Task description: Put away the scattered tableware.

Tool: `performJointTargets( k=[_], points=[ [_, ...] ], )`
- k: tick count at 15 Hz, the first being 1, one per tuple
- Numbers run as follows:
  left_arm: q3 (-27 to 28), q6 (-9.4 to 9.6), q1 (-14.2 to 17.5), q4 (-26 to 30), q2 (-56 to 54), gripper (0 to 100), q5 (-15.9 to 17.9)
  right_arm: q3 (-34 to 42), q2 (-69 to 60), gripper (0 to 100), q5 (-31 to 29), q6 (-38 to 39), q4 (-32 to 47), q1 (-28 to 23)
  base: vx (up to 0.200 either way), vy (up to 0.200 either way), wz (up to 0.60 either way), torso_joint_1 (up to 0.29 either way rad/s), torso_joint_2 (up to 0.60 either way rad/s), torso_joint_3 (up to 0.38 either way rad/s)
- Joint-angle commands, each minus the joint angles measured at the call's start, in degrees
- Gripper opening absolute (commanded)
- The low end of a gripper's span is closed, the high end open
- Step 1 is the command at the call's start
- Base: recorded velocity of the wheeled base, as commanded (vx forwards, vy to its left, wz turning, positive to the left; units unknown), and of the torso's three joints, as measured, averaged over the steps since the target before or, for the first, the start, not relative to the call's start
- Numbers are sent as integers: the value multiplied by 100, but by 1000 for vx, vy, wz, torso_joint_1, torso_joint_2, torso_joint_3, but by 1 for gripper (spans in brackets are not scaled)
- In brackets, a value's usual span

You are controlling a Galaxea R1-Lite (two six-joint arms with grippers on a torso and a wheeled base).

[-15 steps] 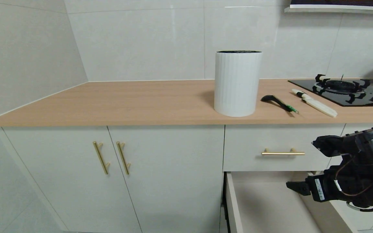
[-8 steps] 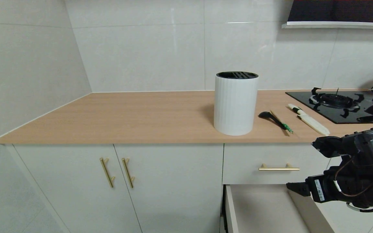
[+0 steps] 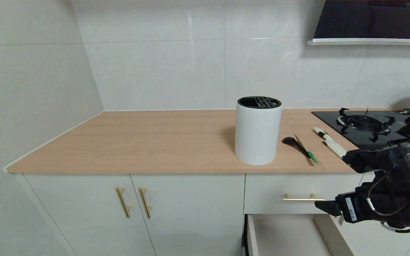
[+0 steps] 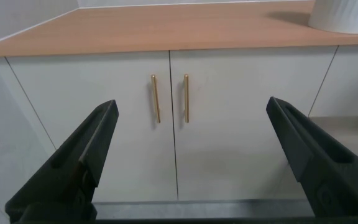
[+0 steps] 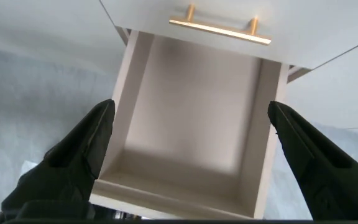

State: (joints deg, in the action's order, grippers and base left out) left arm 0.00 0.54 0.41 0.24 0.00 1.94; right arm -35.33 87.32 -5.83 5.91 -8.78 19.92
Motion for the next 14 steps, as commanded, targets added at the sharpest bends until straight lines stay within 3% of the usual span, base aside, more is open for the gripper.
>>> performJointTargets(
  k=[1,3,5,7,14],
  points=[
    [0,-1,2,2,0,100,0,-317,48,100,3,-2,-36,-32,0,0,0,27,-76,-41],
    [0,-1,2,2,0,100,0,-1301,444,100,20,-11,227,-384,0,0,0,0,0,0],
    [0,-1,2,2,0,100,0,-2620,1033,100,73,-11,1247,-559,0,0,0,0,0,0],
    [0,-1,2,2,0,100,0,-3279,1586,100,-15,-11,1467,-603,0,0,0,0,0,0],
    [0,-1,2,2,0,100,0,-3806,2553,100,-235,-2,1431,-858,0,0,0,0,0,0]
  ],
)
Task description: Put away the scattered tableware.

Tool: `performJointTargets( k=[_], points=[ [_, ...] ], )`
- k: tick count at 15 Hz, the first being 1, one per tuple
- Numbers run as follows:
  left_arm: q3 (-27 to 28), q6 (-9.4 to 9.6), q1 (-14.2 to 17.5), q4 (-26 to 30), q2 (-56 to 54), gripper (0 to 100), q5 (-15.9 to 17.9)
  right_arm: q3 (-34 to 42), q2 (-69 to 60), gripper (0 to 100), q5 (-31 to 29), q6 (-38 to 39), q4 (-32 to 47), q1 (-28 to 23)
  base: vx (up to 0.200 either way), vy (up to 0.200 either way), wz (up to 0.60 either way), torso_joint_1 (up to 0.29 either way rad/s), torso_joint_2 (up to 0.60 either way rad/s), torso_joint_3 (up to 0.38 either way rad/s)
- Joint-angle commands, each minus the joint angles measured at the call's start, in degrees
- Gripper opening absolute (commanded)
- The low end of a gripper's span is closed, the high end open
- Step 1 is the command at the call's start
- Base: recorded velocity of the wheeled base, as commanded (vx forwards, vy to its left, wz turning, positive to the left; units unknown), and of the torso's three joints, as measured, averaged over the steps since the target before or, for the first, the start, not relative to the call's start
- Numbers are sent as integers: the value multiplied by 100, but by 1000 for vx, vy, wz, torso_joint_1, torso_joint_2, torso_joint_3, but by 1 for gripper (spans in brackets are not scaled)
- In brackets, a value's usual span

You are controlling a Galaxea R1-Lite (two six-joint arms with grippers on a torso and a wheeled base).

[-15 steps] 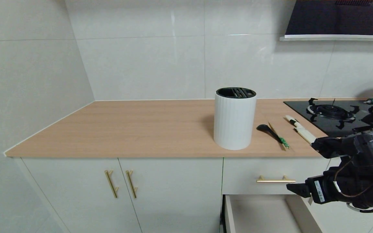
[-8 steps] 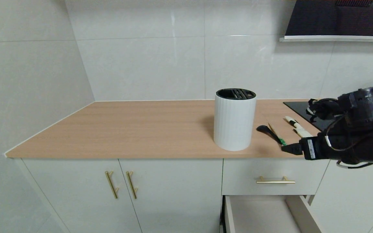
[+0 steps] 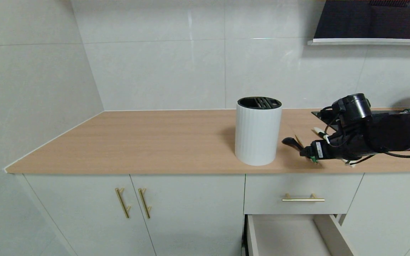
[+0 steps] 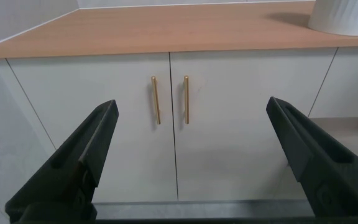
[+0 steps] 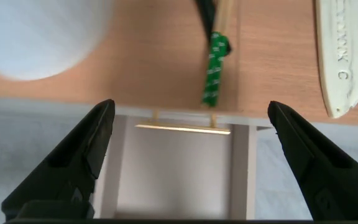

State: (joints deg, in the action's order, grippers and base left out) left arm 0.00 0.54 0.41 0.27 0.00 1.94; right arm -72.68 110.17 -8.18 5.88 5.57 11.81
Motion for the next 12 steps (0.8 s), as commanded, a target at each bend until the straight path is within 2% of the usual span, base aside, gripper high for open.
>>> performJointTargets(
  k=[1,12],
  points=[
    [0,-1,2,0,0,100,0,-141,383,100,-8,10,-3,-109,0,0,0,0,0,0],
    [0,-1,2,0,0,100,0,-326,743,100,-8,28,-3,-197,0,0,0,0,0,0]
  ],
)
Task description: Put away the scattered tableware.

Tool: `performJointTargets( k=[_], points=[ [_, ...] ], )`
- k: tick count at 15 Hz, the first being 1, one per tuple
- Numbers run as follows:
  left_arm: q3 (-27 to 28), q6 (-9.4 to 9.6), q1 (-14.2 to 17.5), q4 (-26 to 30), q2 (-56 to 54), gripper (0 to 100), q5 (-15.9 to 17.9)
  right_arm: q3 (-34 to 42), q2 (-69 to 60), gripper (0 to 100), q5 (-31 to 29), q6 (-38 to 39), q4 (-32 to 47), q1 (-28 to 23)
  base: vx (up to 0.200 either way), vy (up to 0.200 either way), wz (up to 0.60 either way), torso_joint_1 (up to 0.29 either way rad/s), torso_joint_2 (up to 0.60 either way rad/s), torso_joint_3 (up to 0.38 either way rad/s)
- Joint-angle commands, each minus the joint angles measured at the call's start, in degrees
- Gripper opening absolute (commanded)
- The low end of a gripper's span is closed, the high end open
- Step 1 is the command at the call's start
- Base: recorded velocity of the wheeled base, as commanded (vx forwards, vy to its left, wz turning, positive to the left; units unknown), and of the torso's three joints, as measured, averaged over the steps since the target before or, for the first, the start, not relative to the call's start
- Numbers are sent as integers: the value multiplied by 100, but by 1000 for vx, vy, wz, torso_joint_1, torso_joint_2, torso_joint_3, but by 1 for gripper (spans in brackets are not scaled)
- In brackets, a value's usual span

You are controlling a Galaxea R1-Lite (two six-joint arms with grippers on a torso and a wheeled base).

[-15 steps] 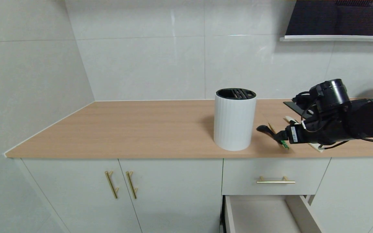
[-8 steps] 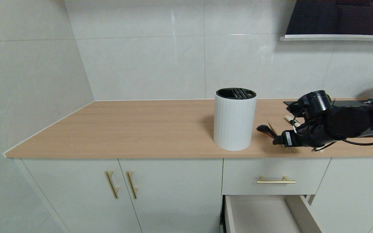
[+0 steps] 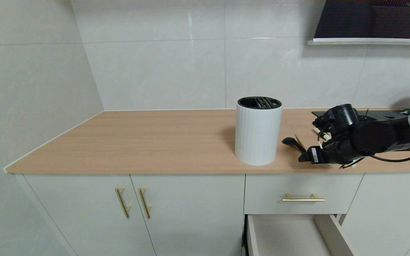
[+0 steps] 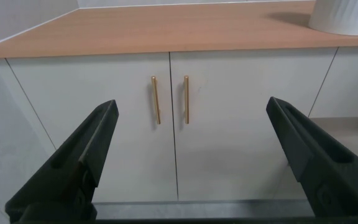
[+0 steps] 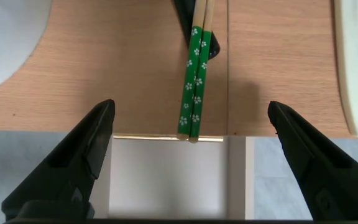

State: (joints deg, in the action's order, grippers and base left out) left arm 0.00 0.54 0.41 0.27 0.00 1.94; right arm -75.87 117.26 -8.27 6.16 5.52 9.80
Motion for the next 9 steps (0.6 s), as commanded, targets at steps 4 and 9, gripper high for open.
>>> performJointTargets(
  k=[4,9],
  points=[
    [0,-1,2,0,0,100,0,-59,130,0,0,8,1,4,0,0,0,0,0,0],
    [0,-1,2,0,0,100,0,-41,-107,0,-8,35,1,4,0,0,0,0,0,0]
  ],
)
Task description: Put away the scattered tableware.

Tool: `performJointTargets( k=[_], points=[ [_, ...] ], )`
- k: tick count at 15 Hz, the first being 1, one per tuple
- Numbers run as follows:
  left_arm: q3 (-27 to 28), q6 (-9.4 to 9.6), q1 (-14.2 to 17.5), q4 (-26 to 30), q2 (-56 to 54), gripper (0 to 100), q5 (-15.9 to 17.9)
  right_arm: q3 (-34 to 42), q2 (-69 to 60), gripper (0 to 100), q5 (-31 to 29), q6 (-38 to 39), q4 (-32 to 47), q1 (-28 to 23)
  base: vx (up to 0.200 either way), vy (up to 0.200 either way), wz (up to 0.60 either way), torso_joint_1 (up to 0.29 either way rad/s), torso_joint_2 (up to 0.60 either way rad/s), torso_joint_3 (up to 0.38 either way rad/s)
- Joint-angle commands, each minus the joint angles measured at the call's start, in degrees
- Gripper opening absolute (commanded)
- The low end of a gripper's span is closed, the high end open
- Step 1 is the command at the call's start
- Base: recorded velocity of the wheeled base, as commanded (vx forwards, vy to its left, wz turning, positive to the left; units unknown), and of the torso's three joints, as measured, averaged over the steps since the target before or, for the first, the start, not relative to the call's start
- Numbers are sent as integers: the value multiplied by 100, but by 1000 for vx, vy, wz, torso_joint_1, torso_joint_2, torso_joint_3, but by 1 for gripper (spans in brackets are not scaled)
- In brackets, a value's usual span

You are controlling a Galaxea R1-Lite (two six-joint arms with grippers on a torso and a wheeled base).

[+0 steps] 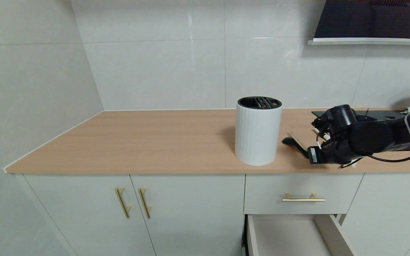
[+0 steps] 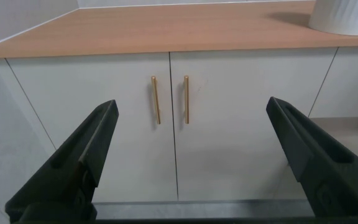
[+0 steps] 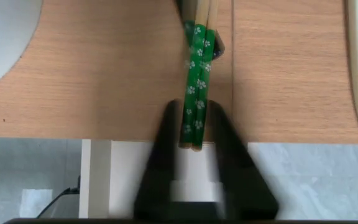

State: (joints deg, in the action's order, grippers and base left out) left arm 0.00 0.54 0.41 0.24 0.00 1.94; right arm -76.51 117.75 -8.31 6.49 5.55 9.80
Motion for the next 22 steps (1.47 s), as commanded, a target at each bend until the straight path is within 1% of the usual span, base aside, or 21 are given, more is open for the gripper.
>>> performJointTargets(
  k=[1,5,8,9,11,12,13,14,15,17,22],
  points=[
    [0,-1,2,2,0,100,0,48,-314,0,-4,2,17,4,0,0,0,0,0,0],
    [0,-1,2,2,0,100,0,426,-1421,0,-4,46,43,13,0,0,0,0,0,0],
    [0,-1,2,2,0,100,0,1173,-2494,0,32,195,61,22,0,0,0,0,0,0],
    [0,-1,2,2,0,100,0,1252,-2643,0,32,204,122,22,0,0,0,0,0,0],
    [0,-1,2,2,0,100,0,1463,-3443,0,199,239,1273,22,0,0,0,0,0,0],
    [0,-1,2,2,0,100,0,1542,-3830,0,480,230,1722,22,0,0,0,0,0,0],
    [0,-1,2,2,0,100,0,1595,-4058,0,691,222,1915,22,0,0,0,0,0,0],
    [0,-1,2,2,0,100,0,1665,-4612,0,1253,213,2478,22,0,0,0,0,0,0],
    [0,-1,2,2,0,100,0,1709,-4805,0,1499,186,2741,22,0,0,0,0,0,0],
    [0,-1,2,2,0,100,0,1885,-4875,0,1754,151,2768,22,0,0,0,0,0,0],
    [0,-1,2,2,0,100,0,2360,-4849,0,1781,-525,2680,31,0,0,0,0,0,0]
  ],
)
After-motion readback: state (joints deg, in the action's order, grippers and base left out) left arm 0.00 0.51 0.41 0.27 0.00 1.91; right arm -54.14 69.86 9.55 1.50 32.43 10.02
